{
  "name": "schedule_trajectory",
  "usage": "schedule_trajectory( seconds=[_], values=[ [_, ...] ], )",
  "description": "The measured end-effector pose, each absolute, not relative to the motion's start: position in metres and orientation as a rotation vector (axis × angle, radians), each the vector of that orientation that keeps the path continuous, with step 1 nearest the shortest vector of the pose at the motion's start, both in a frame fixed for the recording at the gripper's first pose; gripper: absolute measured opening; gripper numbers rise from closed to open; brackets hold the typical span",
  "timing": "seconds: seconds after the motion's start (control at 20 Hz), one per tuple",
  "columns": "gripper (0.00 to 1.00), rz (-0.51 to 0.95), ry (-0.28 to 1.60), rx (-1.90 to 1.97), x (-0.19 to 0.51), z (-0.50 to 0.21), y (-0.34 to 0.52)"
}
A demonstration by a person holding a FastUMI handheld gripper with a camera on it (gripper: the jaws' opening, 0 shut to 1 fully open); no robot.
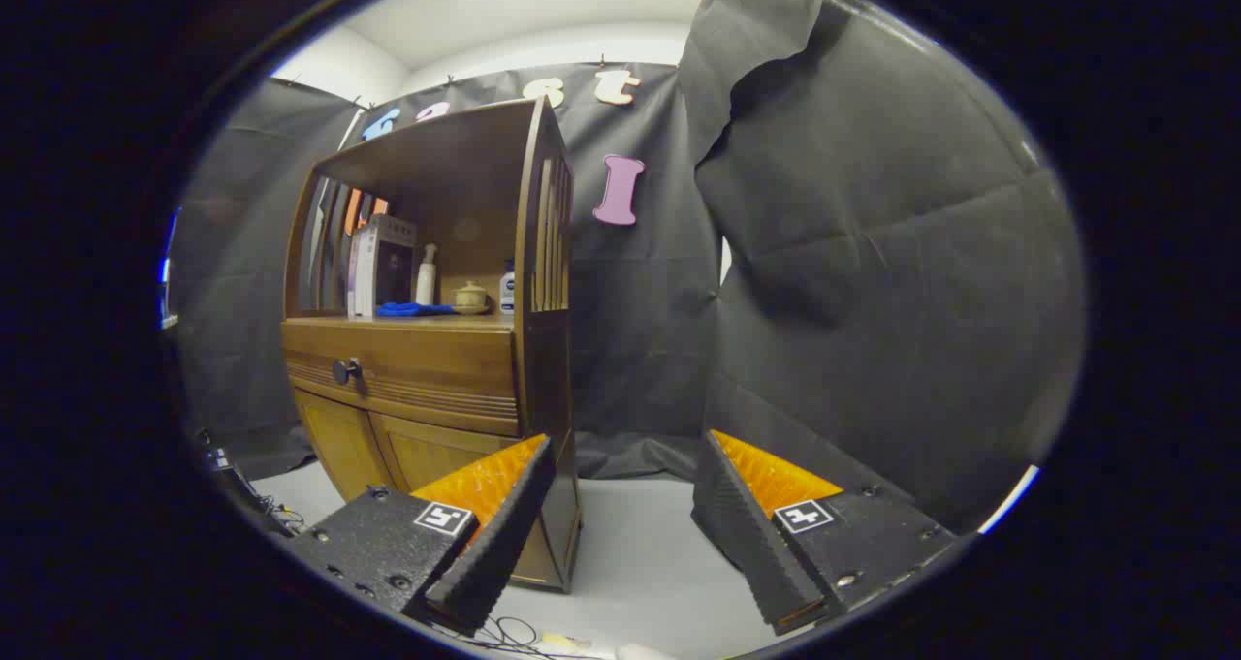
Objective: Pull open the drawer, take out the items inside it, and place them on the countertop above the cabinet.
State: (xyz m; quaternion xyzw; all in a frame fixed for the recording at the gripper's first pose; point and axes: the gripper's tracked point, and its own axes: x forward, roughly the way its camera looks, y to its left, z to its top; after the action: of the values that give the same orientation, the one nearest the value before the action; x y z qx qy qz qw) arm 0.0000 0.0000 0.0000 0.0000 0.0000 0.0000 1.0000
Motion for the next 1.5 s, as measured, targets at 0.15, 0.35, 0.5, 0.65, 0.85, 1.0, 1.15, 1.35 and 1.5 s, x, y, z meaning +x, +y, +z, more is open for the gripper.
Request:
schedule_trajectory(
  seconds=[0.15,0.35,0.5,0.65,0.85,1.0,1.15,1.35,1.5],
  values=[
    [0.98,0.001,0.031,-0.001,0.011,-0.004,-0.002],
    [0.98,-0.064,0.047,0.030,0.095,0.010,-0.015],
    [0.98,-0.058,0.011,0.060,0.122,0.059,0.014],
    [0.98,-0.003,-0.063,0.054,0.106,0.115,0.076],
    [0.98,0.048,-0.072,0.035,0.062,0.141,0.171],
    [0.98,0.056,-0.101,0.012,0.019,0.152,0.233],
    [0.99,0.075,-0.079,0.047,-0.008,0.150,0.281],
    [0.99,0.074,-0.076,0.037,-0.022,0.155,0.288],
    [0.99,0.095,-0.065,0.033,-0.024,0.155,0.296]
  ],
)
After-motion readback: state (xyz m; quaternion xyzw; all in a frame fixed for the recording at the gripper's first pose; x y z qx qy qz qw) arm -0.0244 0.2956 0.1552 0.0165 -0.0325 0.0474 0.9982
